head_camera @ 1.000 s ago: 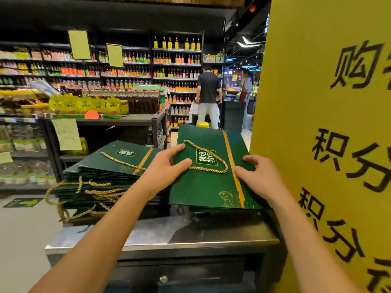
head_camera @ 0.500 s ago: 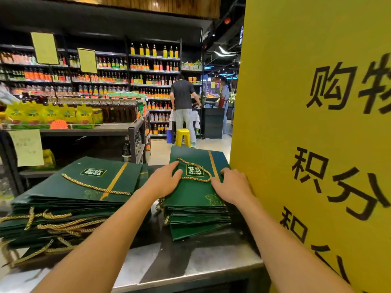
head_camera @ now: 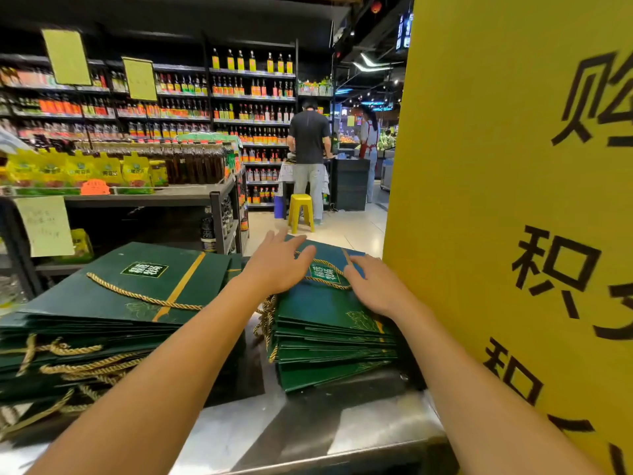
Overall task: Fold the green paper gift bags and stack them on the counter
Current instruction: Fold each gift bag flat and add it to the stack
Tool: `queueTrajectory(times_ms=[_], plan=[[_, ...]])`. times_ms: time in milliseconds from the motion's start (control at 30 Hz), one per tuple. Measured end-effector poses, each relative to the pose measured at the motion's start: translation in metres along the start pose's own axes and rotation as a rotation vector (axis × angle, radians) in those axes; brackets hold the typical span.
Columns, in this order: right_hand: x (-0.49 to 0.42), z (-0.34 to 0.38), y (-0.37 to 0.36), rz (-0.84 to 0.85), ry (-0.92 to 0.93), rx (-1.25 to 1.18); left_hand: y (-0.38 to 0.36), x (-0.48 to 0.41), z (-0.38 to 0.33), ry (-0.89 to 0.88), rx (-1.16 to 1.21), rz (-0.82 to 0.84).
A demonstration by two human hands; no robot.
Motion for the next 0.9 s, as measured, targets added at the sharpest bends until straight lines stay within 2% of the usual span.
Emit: queueTrajectory(times_ms=[133,200,633,800,900], plan=[[-0.011,-0.02,-0.028,0.146,-0.037,0.073,-0.036,-0.003,0.002,-0.033,-0.169,0.198],[-0.012,-0.026,-0.037,0.163,-0.041,0.113,-0.051,-0.001,0.006,-0.014,-0.177,0.236],[-0.018,-0.035,-0.055,0.189,-0.054,0.247,-0.07,0.002,0.014,0.002,-0.179,0.271],[-0.019,-0.035,-0.055,0.205,-0.06,0.24,-0.069,0.002,0.014,-0.002,-0.193,0.267],[-0.016,-0.032,-0.05,0.156,-0.025,0.2,-0.066,0.006,0.013,-0.009,-0.19,0.221]])
Point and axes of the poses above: each hand's wrist, its own x-axis away from the middle knuckle, its own y-axis out of the back of the hand, z = x × y, the point moved 4 cm from there along -x, towards the middle knuckle, and after that the axes turned 4 degrees about -y, right-handed, at the moved point
